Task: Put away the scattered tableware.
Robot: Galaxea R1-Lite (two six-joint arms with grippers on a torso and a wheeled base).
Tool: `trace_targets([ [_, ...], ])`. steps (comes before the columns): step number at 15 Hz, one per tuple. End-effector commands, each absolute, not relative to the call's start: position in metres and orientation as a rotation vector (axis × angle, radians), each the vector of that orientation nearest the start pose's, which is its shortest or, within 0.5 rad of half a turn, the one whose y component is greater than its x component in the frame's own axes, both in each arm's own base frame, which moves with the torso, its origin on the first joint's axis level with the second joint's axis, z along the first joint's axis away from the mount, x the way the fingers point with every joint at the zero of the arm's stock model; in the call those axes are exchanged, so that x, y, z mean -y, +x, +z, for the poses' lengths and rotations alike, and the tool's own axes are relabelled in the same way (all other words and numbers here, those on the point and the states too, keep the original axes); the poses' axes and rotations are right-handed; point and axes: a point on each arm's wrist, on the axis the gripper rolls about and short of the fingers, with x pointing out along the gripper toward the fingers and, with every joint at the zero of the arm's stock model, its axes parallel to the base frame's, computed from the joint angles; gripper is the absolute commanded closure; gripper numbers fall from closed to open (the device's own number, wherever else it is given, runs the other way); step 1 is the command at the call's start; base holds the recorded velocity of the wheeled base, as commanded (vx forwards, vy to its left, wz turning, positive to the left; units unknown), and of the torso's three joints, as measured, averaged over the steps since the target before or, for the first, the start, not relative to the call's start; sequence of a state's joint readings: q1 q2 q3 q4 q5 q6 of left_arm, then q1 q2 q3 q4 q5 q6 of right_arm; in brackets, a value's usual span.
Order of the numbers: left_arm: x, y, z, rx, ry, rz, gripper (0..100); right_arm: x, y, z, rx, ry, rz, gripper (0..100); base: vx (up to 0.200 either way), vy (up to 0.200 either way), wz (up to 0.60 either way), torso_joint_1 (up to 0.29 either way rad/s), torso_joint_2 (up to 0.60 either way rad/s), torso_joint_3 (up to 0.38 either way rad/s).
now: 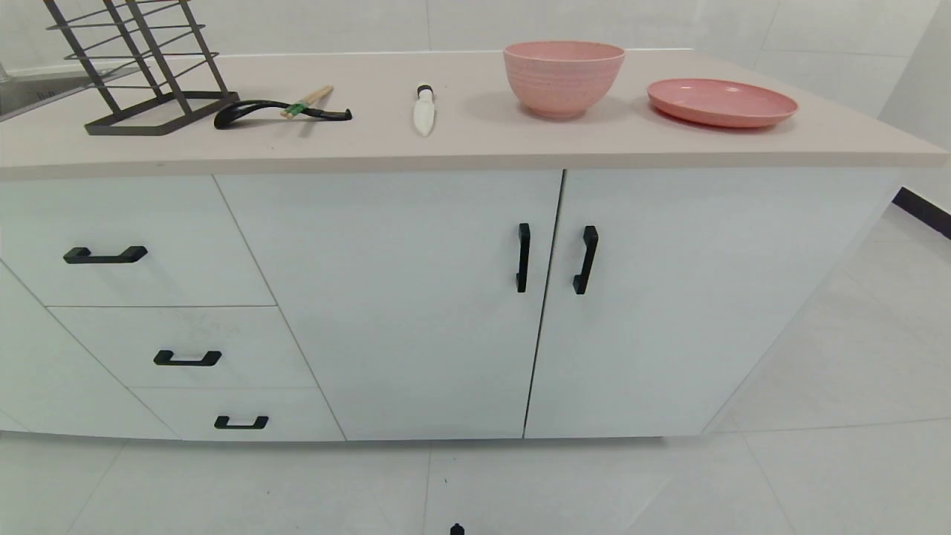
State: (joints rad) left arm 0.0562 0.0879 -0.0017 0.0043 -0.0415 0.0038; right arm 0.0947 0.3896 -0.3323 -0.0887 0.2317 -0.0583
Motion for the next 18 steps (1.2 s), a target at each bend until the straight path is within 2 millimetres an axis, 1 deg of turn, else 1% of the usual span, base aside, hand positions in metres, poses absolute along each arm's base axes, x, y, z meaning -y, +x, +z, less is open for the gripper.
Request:
trace_targets([
  [1, 0.002, -0.016, 0.077, -0.090, 0.000, 0.015, 0, -0.020, 0.076, 0.209, -0.090, -0.073, 0.444, 0, 0.000, 0.000, 0.00, 0.000, 0.00, 0.000],
  [2, 0.002, -0.016, 0.077, -0.089, -0.001, 0.015, 0, -0.023, 0.086, 0.209, -0.093, -0.079, 0.449, 0, 0.000, 0.000, 0.00, 0.000, 0.00, 0.000],
  [3, 0.002, -0.016, 0.077, -0.090, 0.000, 0.015, 0, -0.029, 0.112, 0.206, -0.089, -0.100, 0.479, 0, 0.000, 0.000, 0.00, 0.000, 0.00, 0.000],
  [4, 0.002, -0.016, 0.077, -0.090, 0.000, 0.015, 0, -0.032, 0.119, 0.205, -0.085, -0.108, 0.498, 0, 0.000, 0.000, 0.00, 0.000, 0.00, 0.000],
  [5, 0.002, -0.016, 0.077, -0.090, -0.001, 0.015, 0, -0.038, 0.141, 0.198, -0.071, -0.142, 0.552, 0, 0.000, 0.000, 0.00, 0.000, 0.00, 0.000],
  [6, 0.002, -0.016, 0.077, -0.090, 0.000, 0.015, 0, -0.040, 0.152, 0.191, -0.064, -0.158, 0.569, 0, 0.000, 0.000, 0.00, 0.000, 0.00, 0.000],
  [7, 0.002, -0.016, 0.077, -0.090, 0.000, 0.015, 0, -0.042, 0.159, 0.186, -0.055, -0.162, 0.582, 0, 0.000, 0.000, 0.00, 0.000, 0.00, 0.000],
  [8, 0.002, -0.016, 0.077, -0.090, 0.000, 0.015, 0, -0.048, 0.170, 0.179, -0.022, -0.172, 0.613, 0, 0.000, 0.000, 0.00, 0.000, 0.00, 0.000],
  [9, 0.002, -0.016, 0.077, -0.090, 0.000, 0.015, 0, -0.060, 0.191, 0.170, 0.056, -0.185, 0.686, 0, 0.000, 0.000, 0.00, 0.000, 0.00, 0.000],
  [11, 0.002, -0.016, 0.077, -0.089, 0.002, 0.012, 0, -0.077, 0.206, 0.163, 0.044, -0.183, 0.777, 0, 0.000, 0.000, 0.00, 0.000, 0.00, 0.000],
  [13, 0.002, -0.016, 0.077, -0.089, -0.001, 0.009, 0, -0.085, 0.214, 0.154, 0.028, -0.182, 0.800, 0, 0.000, 0.000, 0.00, 0.000, 0.00, 0.000],
  [15, 0.002, -0.016, 0.077, -0.087, -0.004, 0.012, 0, -0.088, 0.225, 0.140, 0.009, -0.188, 0.800, 0, 0.000, 0.000, 0.00, 0.000, 0.00, 0.000],
  [16, 0.002, -0.016, 0.077, -0.089, -0.003, 0.011, 0, -0.088, 0.227, 0.138, 0.001, -0.188, 0.801, 0, 0.000, 0.000, 0.00, 0.000, 0.00, 0.000],
  [18, 0.002, -0.016, 0.077, -0.087, 0.000, 0.006, 0, -0.098, 0.245, 0.138, 0.028, -0.189, 0.811, 0, 0.000, 0.000, 0.00, 0.000, 0.00, 0.000],
])
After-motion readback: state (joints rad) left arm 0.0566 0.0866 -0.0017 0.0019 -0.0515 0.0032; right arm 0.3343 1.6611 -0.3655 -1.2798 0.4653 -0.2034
